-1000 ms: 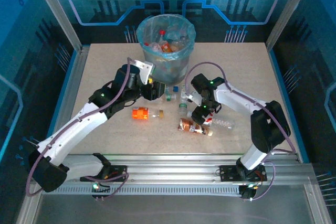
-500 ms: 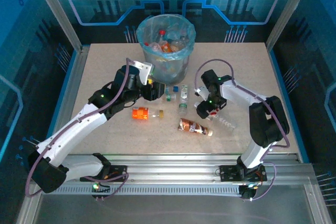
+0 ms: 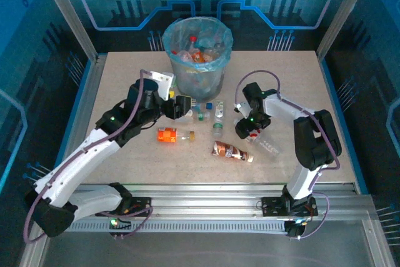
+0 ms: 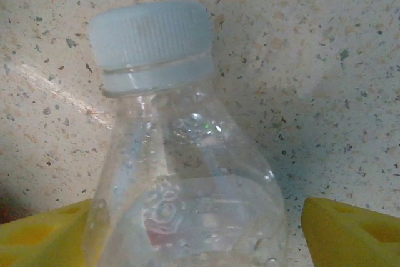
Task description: Put the plastic bottles in the bin
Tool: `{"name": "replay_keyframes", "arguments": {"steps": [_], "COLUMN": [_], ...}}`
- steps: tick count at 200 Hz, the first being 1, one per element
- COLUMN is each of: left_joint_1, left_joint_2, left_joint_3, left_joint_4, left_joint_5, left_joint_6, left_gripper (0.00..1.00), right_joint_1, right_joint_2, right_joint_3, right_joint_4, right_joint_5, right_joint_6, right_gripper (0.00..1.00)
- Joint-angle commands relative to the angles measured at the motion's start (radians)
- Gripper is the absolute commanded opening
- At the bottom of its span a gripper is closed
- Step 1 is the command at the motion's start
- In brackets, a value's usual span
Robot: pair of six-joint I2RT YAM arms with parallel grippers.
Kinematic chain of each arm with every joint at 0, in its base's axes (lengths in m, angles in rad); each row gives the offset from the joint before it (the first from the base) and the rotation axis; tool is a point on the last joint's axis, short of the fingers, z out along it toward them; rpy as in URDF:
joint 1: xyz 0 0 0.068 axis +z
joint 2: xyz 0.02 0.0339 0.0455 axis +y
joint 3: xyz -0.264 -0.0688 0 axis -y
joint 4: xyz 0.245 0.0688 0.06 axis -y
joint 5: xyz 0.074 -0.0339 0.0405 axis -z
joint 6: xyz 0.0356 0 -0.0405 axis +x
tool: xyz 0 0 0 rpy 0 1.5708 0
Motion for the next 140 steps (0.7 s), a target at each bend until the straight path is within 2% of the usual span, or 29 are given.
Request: {"name": "replay_keyframes", "arguments": {"steps": [1, 25, 45, 102, 140], "left_joint_1": [-0.005, -0.005, -0.005, -0.002, -0.001], "left_joint_2": [-0.057, -0.104, -0.152, -0.283, -0.278], "left_joint_3": [0.029, 0.031, 0.032, 0.011, 0.018], "left_joint_4": [-0.025, -0.042, -0.044, 0.017, 0.059], "left_joint_5": [-0.07, -0.125, -0.185, -0.349, -0.376], "left_joint_6": [0.007, 0.017, 0.023, 0.019, 0.025], "left_gripper": [0.69, 0.7, 0.7, 0.71, 0.71], "right_joint_1": [-0.019, -0.02, -0.02, -0.008, 0.084], "right_joint_2": [0.014, -0.005, -0.059, -0.368, -0.538], "right_joint_3": [0.021, 0.036, 0.036, 0.029, 0.117], "right_joint_4": [0.004, -0.012, -0.013, 0.05, 0.158], "right_joint_5": [-0.018, -0.014, -0.022, -0.012, -0.05], "right_joint_6": [0.01, 0.023, 0.036, 0.081, 0.085], "right_gripper": [0.76, 0.67, 0.66, 0.59, 0.56]}}
